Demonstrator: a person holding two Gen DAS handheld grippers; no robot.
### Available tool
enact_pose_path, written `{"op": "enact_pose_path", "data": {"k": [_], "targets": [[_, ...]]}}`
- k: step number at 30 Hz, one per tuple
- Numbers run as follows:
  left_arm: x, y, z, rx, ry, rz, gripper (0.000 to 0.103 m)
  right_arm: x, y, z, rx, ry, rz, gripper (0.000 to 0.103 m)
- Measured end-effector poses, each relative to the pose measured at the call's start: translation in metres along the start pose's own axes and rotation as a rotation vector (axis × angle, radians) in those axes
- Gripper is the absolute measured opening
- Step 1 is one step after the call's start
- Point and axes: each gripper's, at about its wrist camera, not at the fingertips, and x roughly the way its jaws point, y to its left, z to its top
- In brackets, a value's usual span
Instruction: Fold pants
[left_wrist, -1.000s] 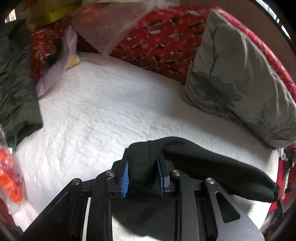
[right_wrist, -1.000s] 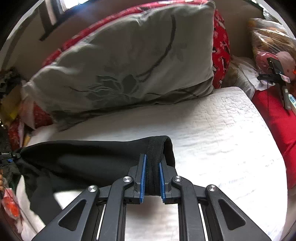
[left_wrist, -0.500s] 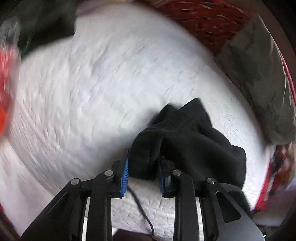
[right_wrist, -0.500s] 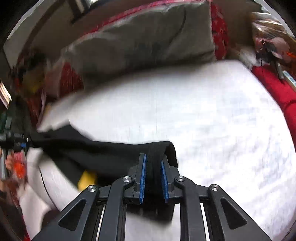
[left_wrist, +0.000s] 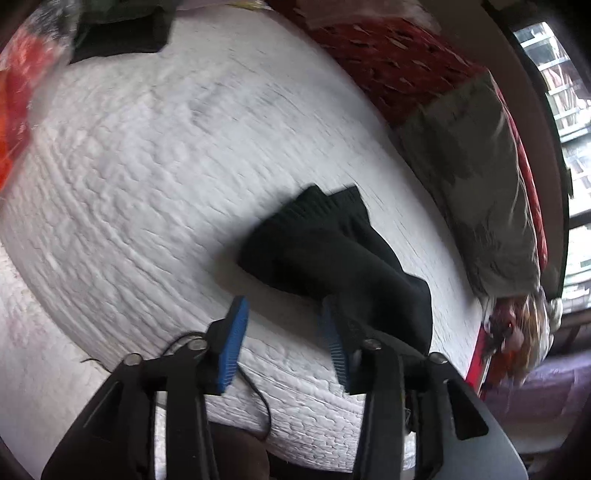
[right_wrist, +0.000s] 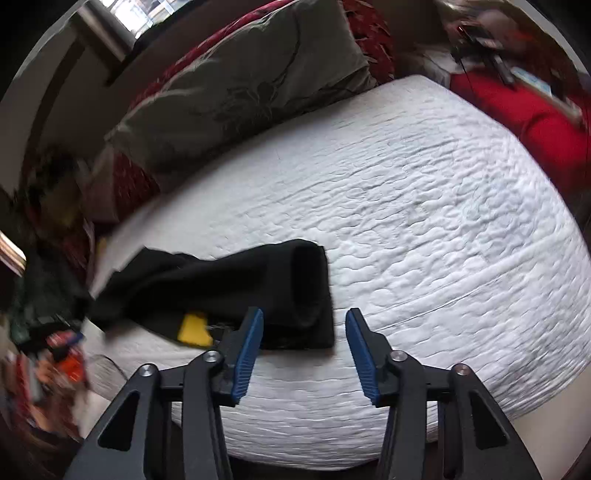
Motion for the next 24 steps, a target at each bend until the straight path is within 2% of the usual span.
{"op": "enact_pose_path", "data": {"k": [5, 8, 12, 15, 17, 20, 24], "targets": [[0.022, -0.012, -0.005, 0.008, 0.043, -0.01, 0.043, 0.013, 0.007, 0.001, 0.134, 0.06, 0.138, 0.053], [0.03, -0.014, -0.003, 0.009, 0.06, -0.011, 0.044, 0.031, 0.005, 0.002, 0.265, 0.11, 0.22, 0.057], [0.035, -0.017, 0.003, -0.003, 0.06, -0.022, 0.043, 0.047, 0.006, 0.007, 0.399, 0.125, 0.273, 0.057], [0.038, -0.016, 0.009, -0.024, 0.064, -0.029, 0.045, 0.041, 0.012, 0.02, 0.359, 0.069, 0.209, 0.059], [0.042, -0.017, 0.011, -0.033, 0.073, -0.033, 0.046, 0.037, 0.016, 0.031, 0.288, 0.039, 0.125, 0.063], [0.047, -0.023, 0.014, -0.027, 0.078, -0.019, 0.046, 0.039, 0.016, 0.039, 0.231, 0.03, 0.045, 0.063], [0.056, -0.03, 0.009, -0.021, 0.099, -0.011, 0.052, 0.048, 0.013, 0.043, 0.164, 0.044, -0.037, 0.063]]}}
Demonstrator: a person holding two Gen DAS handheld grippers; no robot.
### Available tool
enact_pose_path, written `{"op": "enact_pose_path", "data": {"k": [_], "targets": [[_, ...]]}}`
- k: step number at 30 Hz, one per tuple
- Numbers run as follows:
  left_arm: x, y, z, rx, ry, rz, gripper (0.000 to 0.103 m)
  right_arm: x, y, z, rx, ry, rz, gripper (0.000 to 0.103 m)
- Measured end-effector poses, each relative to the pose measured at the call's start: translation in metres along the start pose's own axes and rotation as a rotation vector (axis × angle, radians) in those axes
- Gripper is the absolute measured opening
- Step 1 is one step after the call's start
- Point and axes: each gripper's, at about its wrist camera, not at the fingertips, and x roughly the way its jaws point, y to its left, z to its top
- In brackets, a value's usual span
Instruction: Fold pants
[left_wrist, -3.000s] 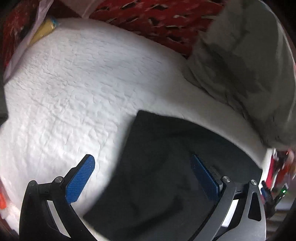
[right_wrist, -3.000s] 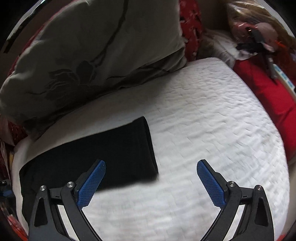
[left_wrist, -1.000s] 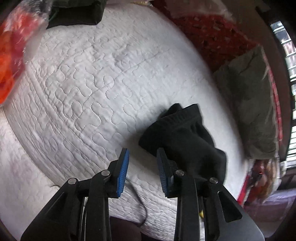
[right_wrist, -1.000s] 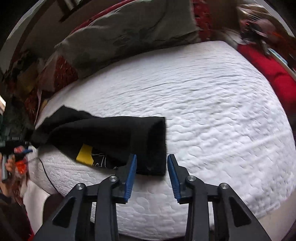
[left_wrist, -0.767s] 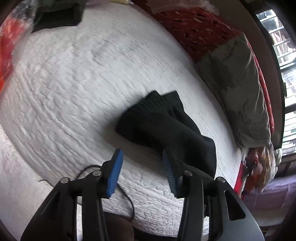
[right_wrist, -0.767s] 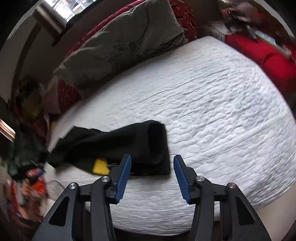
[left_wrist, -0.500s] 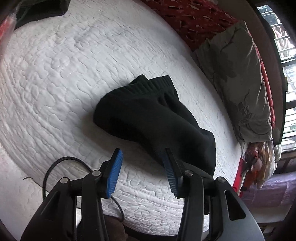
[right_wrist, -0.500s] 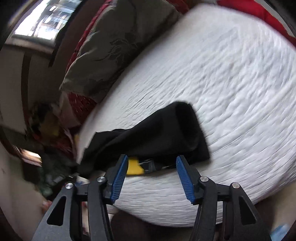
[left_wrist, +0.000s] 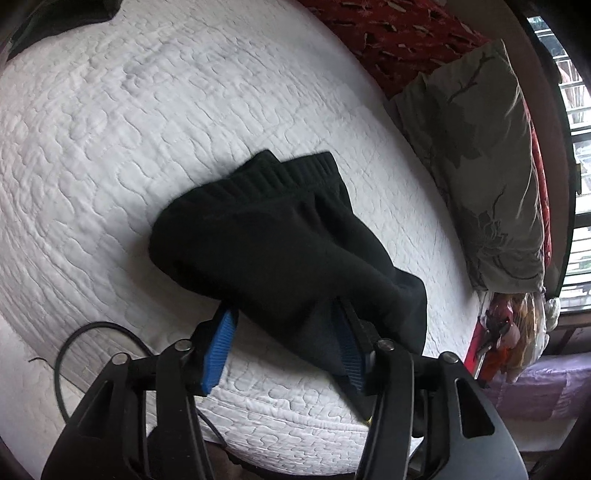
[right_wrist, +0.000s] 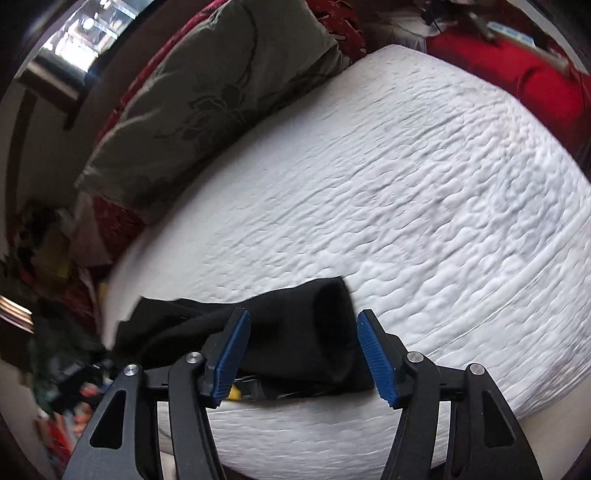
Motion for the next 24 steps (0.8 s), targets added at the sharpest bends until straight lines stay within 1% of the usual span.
{"op": "enact_pose_path", "data": {"k": [2, 4, 7, 8, 9, 10, 11, 12, 13, 14, 15, 16, 17, 18, 19, 21, 22, 24], "targets": [[0.006, -0.002, -0.005, 0.011, 0.016, 0.003, 0.052, 0.006, 0.0, 0.001, -0.028, 0.0, -0.03, 0.063], [0.013, -0.004, -0.007, 0.014, 0.03, 0.027, 0.052, 0.014, 0.001, 0.002, -0.034, 0.004, -0.043, 0.063], [0.019, -0.003, -0.002, -0.014, 0.032, 0.057, 0.051, 0.027, -0.002, 0.004, -0.039, 0.023, -0.039, 0.063], [0.019, -0.004, 0.002, -0.035, 0.032, 0.048, 0.038, 0.033, 0.0, 0.005, -0.05, 0.029, -0.024, 0.062], [0.018, -0.004, 0.006, -0.046, 0.032, 0.036, 0.021, 0.036, 0.001, 0.006, -0.065, 0.035, -0.007, 0.053], [0.016, -0.007, 0.011, -0.055, 0.031, 0.029, 0.016, 0.038, 0.004, 0.005, -0.087, 0.036, 0.011, 0.025], [0.013, -0.014, 0.018, -0.054, 0.018, 0.037, 0.011, 0.04, 0.009, 0.005, -0.125, 0.035, 0.022, 0.01], [0.011, -0.021, 0.025, -0.043, 0.007, 0.051, 0.006, 0.042, 0.017, 0.005, -0.181, 0.046, 0.011, 0.003], [0.01, -0.031, 0.034, -0.029, 0.001, 0.061, 0.006, 0.045, 0.024, 0.006, -0.231, 0.05, -0.014, 0.003], [0.003, -0.043, 0.045, -0.029, -0.005, 0.049, 0.005, 0.048, 0.03, 0.009, -0.271, 0.051, -0.038, 0.003], [-0.004, -0.048, 0.052, -0.041, -0.019, 0.015, 0.004, 0.049, 0.035, 0.014, -0.296, 0.053, -0.057, 0.003], [-0.015, -0.056, 0.058, -0.045, -0.044, -0.035, 0.004, 0.049, 0.043, 0.026, -0.321, 0.044, -0.073, 0.002], [-0.029, -0.067, 0.063, -0.021, -0.081, -0.076, 0.004, 0.043, 0.05, 0.038, -0.324, 0.014, -0.065, 0.002], [-0.039, -0.075, 0.063, 0.015, -0.112, -0.091, 0.004, 0.03, 0.057, 0.051, -0.313, -0.043, -0.031, 0.002], [-0.043, -0.077, 0.062, 0.04, -0.127, -0.085, 0.004, 0.011, 0.066, 0.066, -0.3, -0.122, 0.018, 0.002], [-0.039, -0.074, 0.056, 0.095, -0.135, -0.049, 0.005, -0.018, 0.082, 0.08, -0.331, -0.242, 0.062, 0.002], [-0.029, -0.069, 0.053, 0.117, -0.124, -0.019, 0.005, -0.027, 0.086, 0.08, -0.355, -0.276, 0.069, 0.002], [-0.011, -0.049, 0.049, 0.106, -0.088, 0.029, 0.004, -0.023, 0.087, 0.069, -0.386, -0.275, 0.053, 0.002]]}}
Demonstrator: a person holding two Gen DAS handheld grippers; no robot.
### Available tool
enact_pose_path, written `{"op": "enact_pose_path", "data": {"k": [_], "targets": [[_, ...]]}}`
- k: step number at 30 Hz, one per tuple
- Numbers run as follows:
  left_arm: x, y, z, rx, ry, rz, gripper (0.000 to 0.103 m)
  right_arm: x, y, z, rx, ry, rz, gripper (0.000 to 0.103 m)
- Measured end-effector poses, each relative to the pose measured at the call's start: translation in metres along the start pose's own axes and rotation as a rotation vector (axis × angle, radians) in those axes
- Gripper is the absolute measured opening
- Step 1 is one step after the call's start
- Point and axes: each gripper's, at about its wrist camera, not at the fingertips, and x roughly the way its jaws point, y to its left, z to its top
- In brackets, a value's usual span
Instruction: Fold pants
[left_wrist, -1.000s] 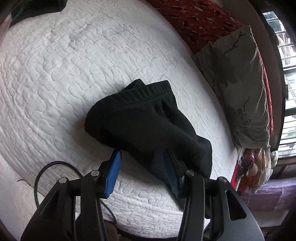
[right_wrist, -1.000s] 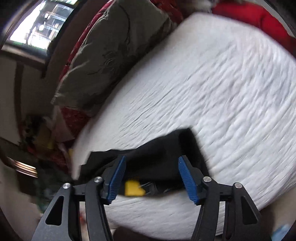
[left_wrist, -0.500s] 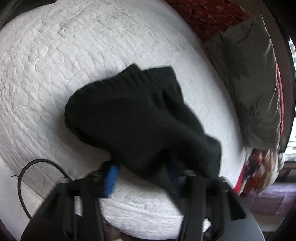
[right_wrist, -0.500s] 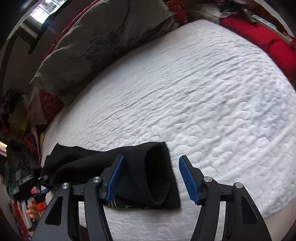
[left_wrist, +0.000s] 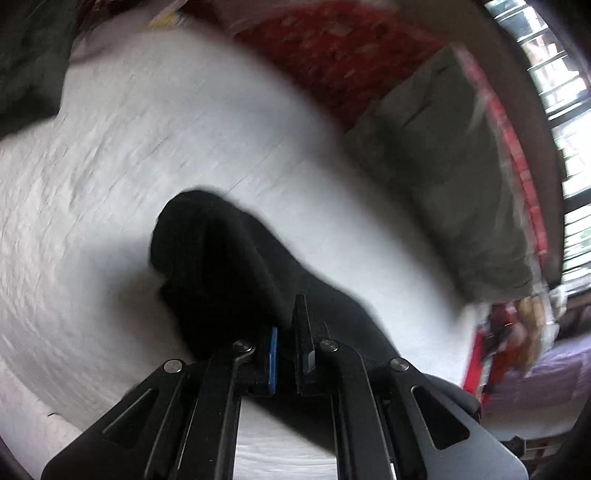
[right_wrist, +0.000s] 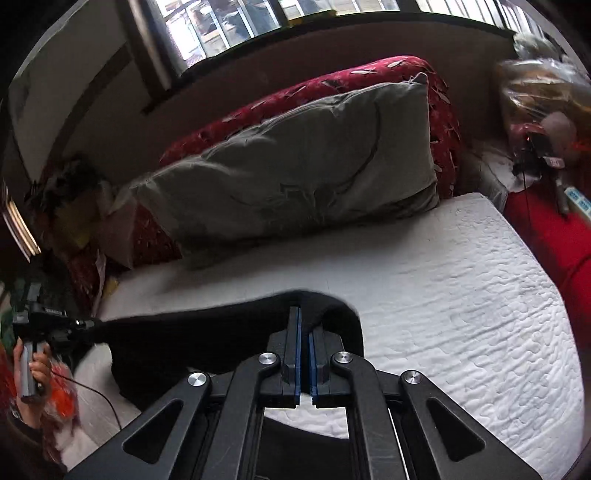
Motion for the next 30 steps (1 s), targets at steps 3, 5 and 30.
{"op": "enact_pose_path", "data": {"k": [3, 5, 30], "targets": [[0.022, 0.029, -0.009, -0.046, 0.051, 0.035, 0.004, 0.018, 0.001, -0.05, -0.043, 0.091, -0.033, 0.002], [0.028, 0.04, -0.016, -0.053, 0.072, 0.05, 0.005, 0.026, -0.004, -0.08, -0.043, 0.161, -0.037, 0.002], [-0.022, 0.096, -0.059, -0.14, 0.097, -0.033, 0.016, -0.015, -0.049, -0.174, 0.568, 0.341, 0.231, 0.06]]}}
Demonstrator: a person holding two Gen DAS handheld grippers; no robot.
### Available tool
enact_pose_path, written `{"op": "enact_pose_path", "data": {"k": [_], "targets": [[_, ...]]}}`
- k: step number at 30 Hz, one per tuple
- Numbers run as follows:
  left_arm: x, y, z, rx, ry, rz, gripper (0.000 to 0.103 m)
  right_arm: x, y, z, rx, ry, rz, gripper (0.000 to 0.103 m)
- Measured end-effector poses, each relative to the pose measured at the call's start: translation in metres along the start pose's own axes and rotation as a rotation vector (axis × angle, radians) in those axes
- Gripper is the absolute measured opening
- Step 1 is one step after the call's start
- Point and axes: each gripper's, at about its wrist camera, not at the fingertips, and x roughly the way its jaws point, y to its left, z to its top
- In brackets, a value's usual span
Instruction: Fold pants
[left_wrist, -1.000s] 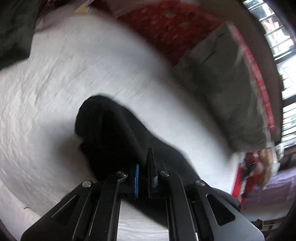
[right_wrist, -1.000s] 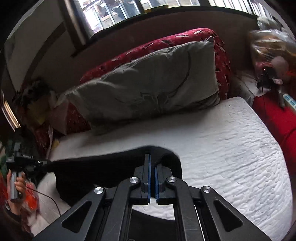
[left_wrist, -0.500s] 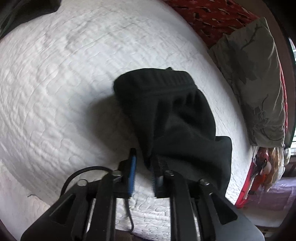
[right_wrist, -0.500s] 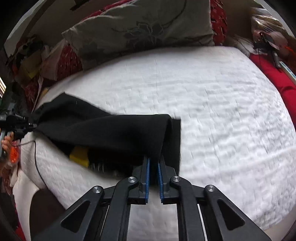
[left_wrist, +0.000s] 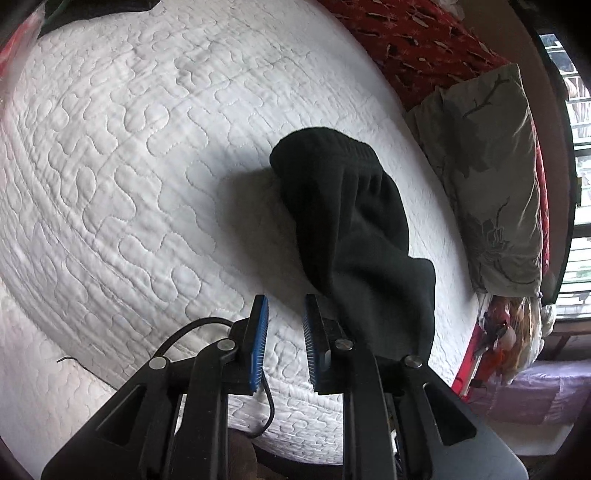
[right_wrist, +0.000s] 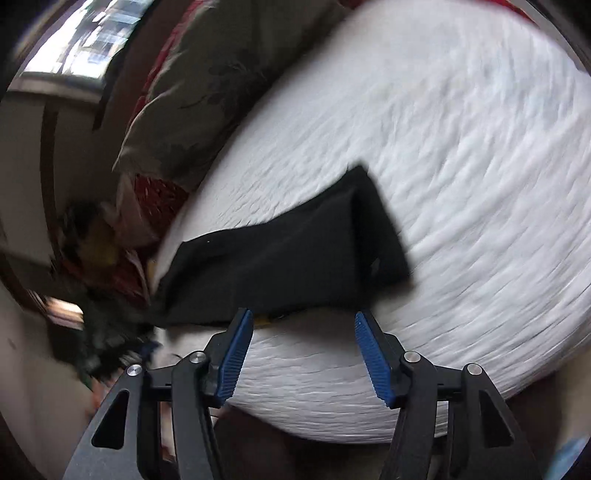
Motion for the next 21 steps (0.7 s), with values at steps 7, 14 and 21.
{"op": "enact_pose_path", "data": {"k": [7, 14, 21], "targets": [[0.01, -0.005, 0.0, -0.067, -0.001, -0.067, 0.018, 0.038, -0.016, 0.005, 0.241, 0.011, 0.046, 0.06], [0.027, -0.002, 0.002, -0.181, -0.036, -0.128, 0.047, 0.046, -0.025, 0.017, 0.349, -0.074, 0.109, 0.062], [0.044, -0.015, 0.024, -0.213, -0.071, -0.063, 0.046, 0.049, -0.033, 0.013, 0.332, -0.082, 0.121, 0.056]]}}
